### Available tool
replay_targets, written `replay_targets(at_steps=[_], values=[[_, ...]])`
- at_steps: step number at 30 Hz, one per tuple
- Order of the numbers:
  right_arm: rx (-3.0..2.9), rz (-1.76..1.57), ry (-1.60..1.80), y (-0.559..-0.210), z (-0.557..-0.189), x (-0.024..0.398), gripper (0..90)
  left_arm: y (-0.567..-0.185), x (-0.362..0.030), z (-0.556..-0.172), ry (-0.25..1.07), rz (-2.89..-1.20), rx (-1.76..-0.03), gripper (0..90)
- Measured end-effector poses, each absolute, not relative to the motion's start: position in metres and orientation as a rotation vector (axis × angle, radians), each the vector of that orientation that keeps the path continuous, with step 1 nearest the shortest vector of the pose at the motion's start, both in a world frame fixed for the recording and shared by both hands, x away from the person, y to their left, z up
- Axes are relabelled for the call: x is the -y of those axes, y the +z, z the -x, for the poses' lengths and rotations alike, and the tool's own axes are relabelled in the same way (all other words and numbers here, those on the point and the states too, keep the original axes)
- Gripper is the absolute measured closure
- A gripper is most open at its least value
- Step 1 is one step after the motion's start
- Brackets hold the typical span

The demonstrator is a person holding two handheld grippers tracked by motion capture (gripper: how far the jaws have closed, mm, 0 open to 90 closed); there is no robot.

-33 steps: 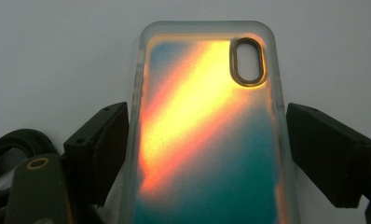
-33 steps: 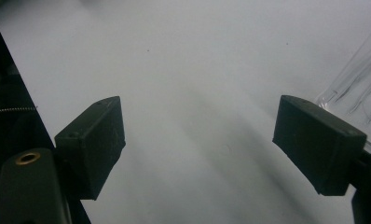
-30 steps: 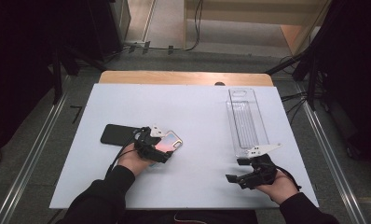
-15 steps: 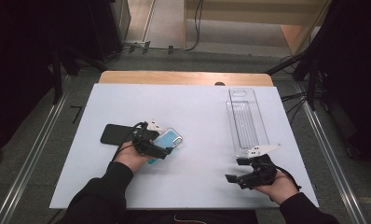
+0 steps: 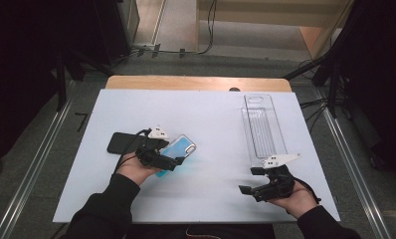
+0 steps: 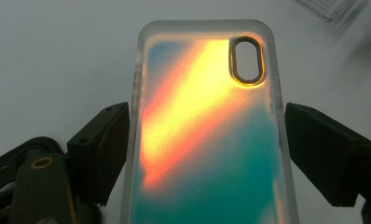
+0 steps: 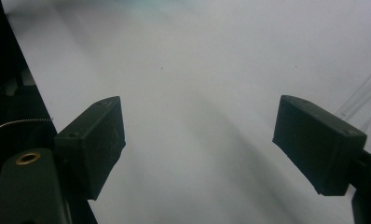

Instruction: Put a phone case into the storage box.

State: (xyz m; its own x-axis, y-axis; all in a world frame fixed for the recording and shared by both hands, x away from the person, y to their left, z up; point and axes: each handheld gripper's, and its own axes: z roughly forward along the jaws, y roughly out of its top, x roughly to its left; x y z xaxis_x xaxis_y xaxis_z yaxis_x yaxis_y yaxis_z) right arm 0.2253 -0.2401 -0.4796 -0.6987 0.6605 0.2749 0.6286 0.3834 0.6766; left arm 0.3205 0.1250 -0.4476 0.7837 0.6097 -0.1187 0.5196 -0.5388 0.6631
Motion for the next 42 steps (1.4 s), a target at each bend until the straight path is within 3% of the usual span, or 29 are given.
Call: replay_targets(at_steps=[42], values=[[-2.448,-1.333,1.425,-0.435,-0.253,0.181,15.2,-0.464,-0.101,-0.282,0.369,-1.868,-0.834,17.1]])
